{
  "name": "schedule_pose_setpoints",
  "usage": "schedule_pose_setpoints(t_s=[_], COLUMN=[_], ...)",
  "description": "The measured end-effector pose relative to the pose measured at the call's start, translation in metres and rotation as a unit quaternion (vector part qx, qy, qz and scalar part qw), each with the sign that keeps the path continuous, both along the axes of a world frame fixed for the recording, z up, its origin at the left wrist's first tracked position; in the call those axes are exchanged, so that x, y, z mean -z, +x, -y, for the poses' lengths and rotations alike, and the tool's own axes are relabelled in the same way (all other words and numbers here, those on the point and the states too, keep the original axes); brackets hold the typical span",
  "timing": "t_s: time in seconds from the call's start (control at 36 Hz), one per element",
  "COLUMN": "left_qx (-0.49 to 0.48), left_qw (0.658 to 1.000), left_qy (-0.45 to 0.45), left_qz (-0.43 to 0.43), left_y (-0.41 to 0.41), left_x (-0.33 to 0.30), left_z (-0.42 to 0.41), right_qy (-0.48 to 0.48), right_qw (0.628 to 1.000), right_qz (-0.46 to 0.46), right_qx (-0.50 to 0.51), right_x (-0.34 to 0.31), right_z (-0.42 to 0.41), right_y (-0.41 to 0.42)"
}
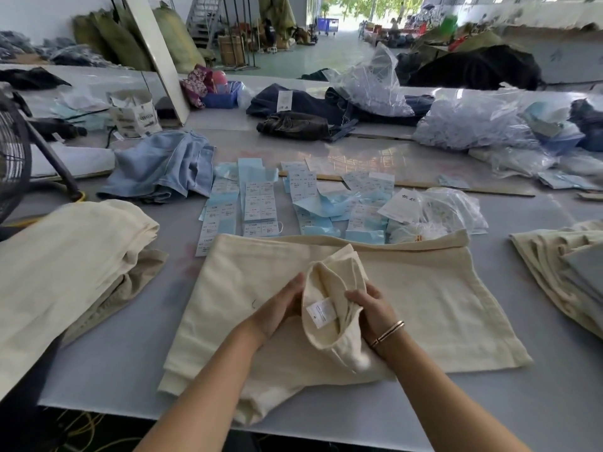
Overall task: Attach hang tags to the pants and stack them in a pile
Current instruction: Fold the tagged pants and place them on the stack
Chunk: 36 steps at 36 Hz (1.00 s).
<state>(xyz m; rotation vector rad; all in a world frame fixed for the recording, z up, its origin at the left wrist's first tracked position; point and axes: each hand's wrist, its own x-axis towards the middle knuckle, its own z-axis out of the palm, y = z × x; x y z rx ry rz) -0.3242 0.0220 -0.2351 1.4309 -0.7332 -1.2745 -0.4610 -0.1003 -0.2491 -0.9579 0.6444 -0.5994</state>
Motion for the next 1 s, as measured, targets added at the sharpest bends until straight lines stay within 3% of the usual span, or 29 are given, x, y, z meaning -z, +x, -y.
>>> schedule_pose_setpoints(t_s=[0.11,0.28,0.5,0.86,1.0], left_qx=[-0.014,-0.079,-0.067,-0.053,0.054], left_qw=[0.993,0.997,0.996,0.995,0.989], left_qy=[0.020,-0.008,-0.024,-0.057,-0.134], left_qz=[0.119,0.007,-0.059,-0.057,-0.022], left_y=[-0.016,-0.026,-0.026,-0.027,-0.042], left_x=[-0.003,0.018,0.019,0.016,-0.006], left_z=[0.008,-0.011,-0.013,-0.012,0.003], right_qy=[-0.003,0.138,0.182,0.189,0.160], right_qw=[1.000,0.990,0.981,0.972,0.982], right_qz=[-0.010,0.004,0.027,0.061,0.010], right_qx=[-0.001,-0.005,-0.066,-0.123,-0.103], right_x=[-0.004,-0.009,-0.003,-0.001,-0.020], right_z=[-0.003,0.004,0.012,0.013,0.037], right_y=[-0.001,-0.014,-0.020,-0.020,-0.041])
